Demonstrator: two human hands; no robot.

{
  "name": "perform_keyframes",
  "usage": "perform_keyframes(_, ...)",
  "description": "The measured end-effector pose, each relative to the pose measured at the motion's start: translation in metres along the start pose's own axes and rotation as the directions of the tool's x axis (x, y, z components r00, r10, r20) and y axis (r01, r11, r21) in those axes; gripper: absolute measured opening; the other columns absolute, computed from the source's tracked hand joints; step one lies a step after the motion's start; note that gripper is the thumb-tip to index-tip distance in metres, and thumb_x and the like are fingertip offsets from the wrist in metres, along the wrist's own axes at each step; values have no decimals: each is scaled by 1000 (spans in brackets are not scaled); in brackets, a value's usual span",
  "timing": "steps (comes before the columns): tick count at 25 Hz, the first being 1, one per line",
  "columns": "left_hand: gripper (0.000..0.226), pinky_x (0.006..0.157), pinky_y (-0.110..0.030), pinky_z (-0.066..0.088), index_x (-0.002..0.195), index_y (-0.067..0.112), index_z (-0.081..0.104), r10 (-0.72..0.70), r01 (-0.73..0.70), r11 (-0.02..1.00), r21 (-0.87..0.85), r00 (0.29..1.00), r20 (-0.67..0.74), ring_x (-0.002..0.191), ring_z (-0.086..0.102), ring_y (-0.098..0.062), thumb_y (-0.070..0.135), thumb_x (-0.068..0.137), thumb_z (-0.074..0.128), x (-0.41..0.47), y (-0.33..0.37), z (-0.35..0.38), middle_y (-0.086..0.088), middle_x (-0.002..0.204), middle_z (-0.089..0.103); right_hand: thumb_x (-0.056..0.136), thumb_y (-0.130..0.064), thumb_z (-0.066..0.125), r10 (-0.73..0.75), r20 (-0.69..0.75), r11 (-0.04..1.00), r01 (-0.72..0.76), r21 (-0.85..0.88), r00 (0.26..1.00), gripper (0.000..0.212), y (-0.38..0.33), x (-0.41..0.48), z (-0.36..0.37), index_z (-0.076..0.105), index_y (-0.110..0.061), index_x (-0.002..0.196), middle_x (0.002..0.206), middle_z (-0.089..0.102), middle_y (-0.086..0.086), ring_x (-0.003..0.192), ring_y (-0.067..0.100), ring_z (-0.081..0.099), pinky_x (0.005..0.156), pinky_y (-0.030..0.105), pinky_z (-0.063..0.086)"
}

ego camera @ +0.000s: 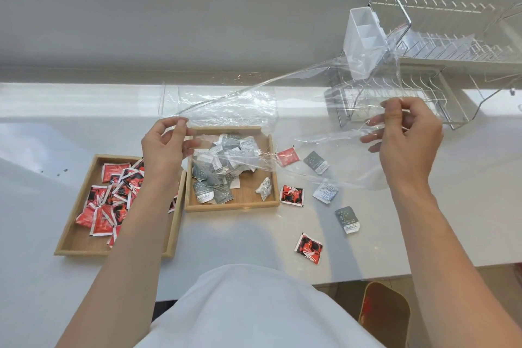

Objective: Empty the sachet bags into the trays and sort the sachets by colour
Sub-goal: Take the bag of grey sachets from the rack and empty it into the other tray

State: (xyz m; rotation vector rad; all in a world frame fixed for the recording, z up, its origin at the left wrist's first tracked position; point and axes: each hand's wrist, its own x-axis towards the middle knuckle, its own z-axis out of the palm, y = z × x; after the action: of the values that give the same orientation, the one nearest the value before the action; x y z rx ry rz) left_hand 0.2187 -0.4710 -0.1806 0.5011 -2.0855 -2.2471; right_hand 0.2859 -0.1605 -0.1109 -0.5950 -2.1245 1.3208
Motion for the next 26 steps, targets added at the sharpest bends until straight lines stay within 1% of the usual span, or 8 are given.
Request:
perform_keyframes(3, 6, 46, -17, 44, 101, 22, 59, 18, -18, 1000, 23, 1000, 9, 46, 59, -6, 23, 101, 53, 4, -2, -2, 0, 78, 61, 104, -28, 47, 32, 22, 997, -34, 74, 999, 18, 9, 2, 3, 57, -15, 97, 81, 72, 4, 52, 16, 68, 42, 26, 51)
perform_keyframes(5, 7, 44, -20, 40, 100, 23, 60, 32, -32, 999, 32, 999, 19, 43, 55, -7, 22, 101, 53, 6, -2, -4, 2, 73, 60, 104, -24, 47, 139, 75, 967, -152, 204, 987, 15, 19, 2, 7, 55, -16, 95, 84, 72, 4, 58, 15, 70, 46, 29, 55)
perform_keyframes(10, 15, 52, -33, 36, 95, 22, 66, -31, 28, 998, 49, 998, 54, 47, 48, -8, 33, 99, 55, 12, -3, -18, 9, 60, 56, 105, -15, 44, 304, 238, 846, -376, 378, 923, 14, 36, 1, 15, 50, -21, 94, 92, 74, 1, 68, 22, 74, 48, 27, 55)
perform_keyframes(13, 35, 77, -39, 48, 103, 22, 68, -120, 111, 991, 73, 984, 132, 85, 63, -14, 52, 95, 52, 15, -6, -28, 1, 90, 65, 105, -12, 42, 325, 300, 775, -435, 458, 897, 16, 36, 2, 16, 48, -21, 94, 94, 75, 1, 72, 23, 75, 47, 25, 55)
perform_keyframes(16, 92, 96, -41, 46, 133, 24, 57, -319, 335, 942, 12, 886, 337, 122, 55, -21, 83, 62, 60, 13, -13, -40, -8, 133, 55, 105, -13, 42, 355, 331, 718, -482, 502, 874, 15, 38, 3, 20, 48, -21, 94, 93, 76, 1, 73, 22, 75, 47, 25, 55)
perform_keyframes(18, 109, 101, -49, 44, 137, 28, 55, -364, 452, 885, -106, 818, 446, 127, 52, -30, 88, 46, 65, 12, -20, -46, -15, 141, 48, 105, -15, 42, 385, 337, 683, -511, 522, 859, 13, 40, 3, 25, 48, -20, 96, 92, 76, 2, 73, 22, 75, 48, 25, 55)
perform_keyframes(22, 111, 109, -60, 37, 144, 26, 48, -275, 527, 788, -317, 763, 585, 132, 47, -43, 78, 49, 74, 6, -34, -45, -22, 146, 44, 106, -16, 41, 449, 356, 595, -572, 565, 819, 11, 45, 1, 40, 49, -19, 99, 88, 76, 1, 74, 22, 75, 50, 24, 55)
perform_keyframes(26, 115, 96, -50, 52, 144, 28, 40, -213, 372, 890, -264, 851, 479, 120, 61, -35, 63, 45, 88, 12, -24, -25, -17, 141, 49, 106, -17, 40, 456, 379, 587, -592, 552, 805, 8, 48, 1, 62, 46, -18, 101, 89, 77, 1, 74, 23, 75, 50, 24, 56)
